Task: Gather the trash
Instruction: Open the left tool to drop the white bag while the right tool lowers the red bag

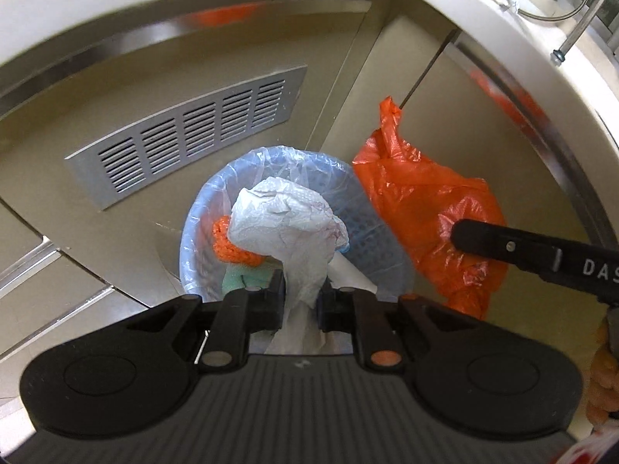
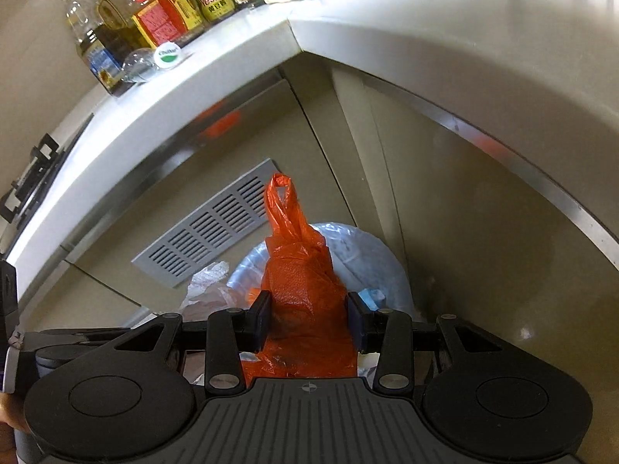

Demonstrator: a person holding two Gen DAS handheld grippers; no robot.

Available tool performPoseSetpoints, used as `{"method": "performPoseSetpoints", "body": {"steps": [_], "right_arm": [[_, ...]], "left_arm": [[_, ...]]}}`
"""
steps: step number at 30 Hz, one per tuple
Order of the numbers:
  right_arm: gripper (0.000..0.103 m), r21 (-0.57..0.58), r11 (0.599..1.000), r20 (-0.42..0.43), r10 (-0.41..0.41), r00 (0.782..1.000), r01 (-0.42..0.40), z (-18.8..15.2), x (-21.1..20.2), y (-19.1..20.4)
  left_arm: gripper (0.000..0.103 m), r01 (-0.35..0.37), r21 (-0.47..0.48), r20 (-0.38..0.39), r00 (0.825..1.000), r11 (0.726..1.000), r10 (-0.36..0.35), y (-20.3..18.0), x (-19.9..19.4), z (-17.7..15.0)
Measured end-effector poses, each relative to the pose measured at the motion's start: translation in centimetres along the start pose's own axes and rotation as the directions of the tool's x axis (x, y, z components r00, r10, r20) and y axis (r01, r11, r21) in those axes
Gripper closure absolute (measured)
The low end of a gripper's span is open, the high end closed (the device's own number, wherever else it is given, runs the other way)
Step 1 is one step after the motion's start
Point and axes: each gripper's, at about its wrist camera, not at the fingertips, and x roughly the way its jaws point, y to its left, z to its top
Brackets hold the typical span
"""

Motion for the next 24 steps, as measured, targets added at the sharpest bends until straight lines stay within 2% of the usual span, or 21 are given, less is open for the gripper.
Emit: {"method": "performPoseSetpoints", "body": {"steps": [6,9,11,13,24], "right_arm": [[0.062,0.006,1.0,-0.013,0.0,1.0,0.0,0.0,1.0,-0.4],[0.062,0.009,1.0,-0.014,-0.002,1.0,0.002,-0.1,1.3,-0.5],[0.062,0.013,1.0,-0.016,-0.002,1.0,0.003,-0.1,1.5,-0.6],[0.062,0.015,1.0,-0.017,-0.002,1.0,0.002,-0.1,1.7,-0.8],[0.062,0.027,1.0,-0.04,0.01,0.999,-0.009,-0.2,3.3,-0.9]], "left_arm": [[0.086,-0.014,0.003,-0.016,1.0,1.0,0.014,-0.2,2.6,0.2],[0.077,-0.016,0.009,-0.003,1.0,1.0,0.016,-0.2,3.1,0.1],[0.063,-0.021,0.02,-0.001,1.0,1.0,0.021,-0.4,3.5,0.1],[0.057,-0.029,0.027,0.011,1.0,0.999,0.029,-0.4,3.6,0.1],[0.059,-0.062,0.008,0.019,0.998,0.998,0.062,-0.3,2.6,0.0]]}}
